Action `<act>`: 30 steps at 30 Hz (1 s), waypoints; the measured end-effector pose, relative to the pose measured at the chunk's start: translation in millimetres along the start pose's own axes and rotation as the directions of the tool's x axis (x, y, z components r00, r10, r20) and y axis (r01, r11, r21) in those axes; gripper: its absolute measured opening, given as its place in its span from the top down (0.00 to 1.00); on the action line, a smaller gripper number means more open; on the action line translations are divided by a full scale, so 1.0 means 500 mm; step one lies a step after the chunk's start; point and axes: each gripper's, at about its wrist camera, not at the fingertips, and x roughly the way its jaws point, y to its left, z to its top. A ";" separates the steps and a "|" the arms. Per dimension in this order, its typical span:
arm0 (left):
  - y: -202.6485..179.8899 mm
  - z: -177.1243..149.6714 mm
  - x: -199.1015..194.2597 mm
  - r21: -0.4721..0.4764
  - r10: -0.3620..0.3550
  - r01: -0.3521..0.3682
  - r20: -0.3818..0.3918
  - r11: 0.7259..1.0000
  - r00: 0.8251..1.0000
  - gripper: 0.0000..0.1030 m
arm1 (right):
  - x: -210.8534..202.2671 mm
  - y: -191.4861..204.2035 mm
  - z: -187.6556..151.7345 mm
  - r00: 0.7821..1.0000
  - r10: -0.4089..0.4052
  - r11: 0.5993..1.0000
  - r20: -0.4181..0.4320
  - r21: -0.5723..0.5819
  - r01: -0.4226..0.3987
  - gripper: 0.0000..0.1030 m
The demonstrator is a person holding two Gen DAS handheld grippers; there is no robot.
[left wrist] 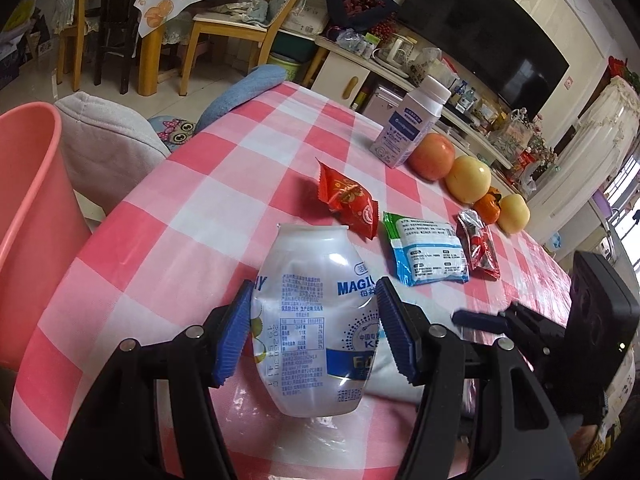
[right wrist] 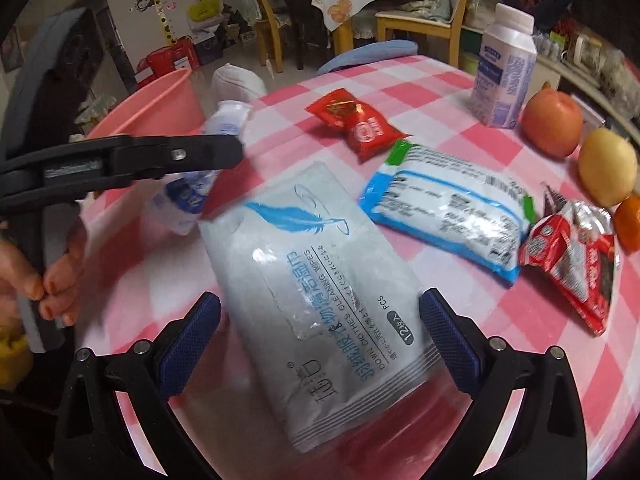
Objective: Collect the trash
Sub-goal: 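Hold the yogurt pouch in the left tool while the right tool grasps the wet-wipes pack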
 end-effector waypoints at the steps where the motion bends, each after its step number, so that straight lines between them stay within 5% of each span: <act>1: 0.004 0.002 -0.001 -0.004 0.002 -0.002 0.003 1.000 1.000 0.40 | -0.001 0.010 0.000 0.999 0.031 1.000 -0.006 0.002 -0.031 0.04; 5: 0.018 0.007 -0.004 -0.027 0.012 -0.012 0.008 1.000 1.000 0.40 | -0.005 0.055 0.002 0.996 0.092 0.996 -0.012 -0.017 -0.092 0.04; 10: 0.025 0.011 -0.010 -0.039 0.011 -0.011 0.017 0.999 1.000 0.40 | -0.017 0.066 0.013 0.997 -0.048 0.996 0.056 -0.079 0.053 0.04; 18: 0.026 0.012 -0.008 -0.039 0.010 -0.009 0.015 0.999 1.000 0.40 | 0.039 0.067 0.014 0.999 -0.032 0.994 0.003 -0.109 0.032 0.04; 25: 0.032 0.012 -0.005 -0.047 0.006 -0.005 0.016 0.999 1.000 0.40 | 0.055 0.087 0.015 0.994 -0.105 0.985 0.003 -0.134 0.105 0.04; 30: 0.035 0.014 -0.006 -0.047 0.002 -0.001 0.019 0.999 1.000 0.40 | 0.048 0.093 0.007 0.992 -0.128 0.984 0.023 -0.125 0.130 0.16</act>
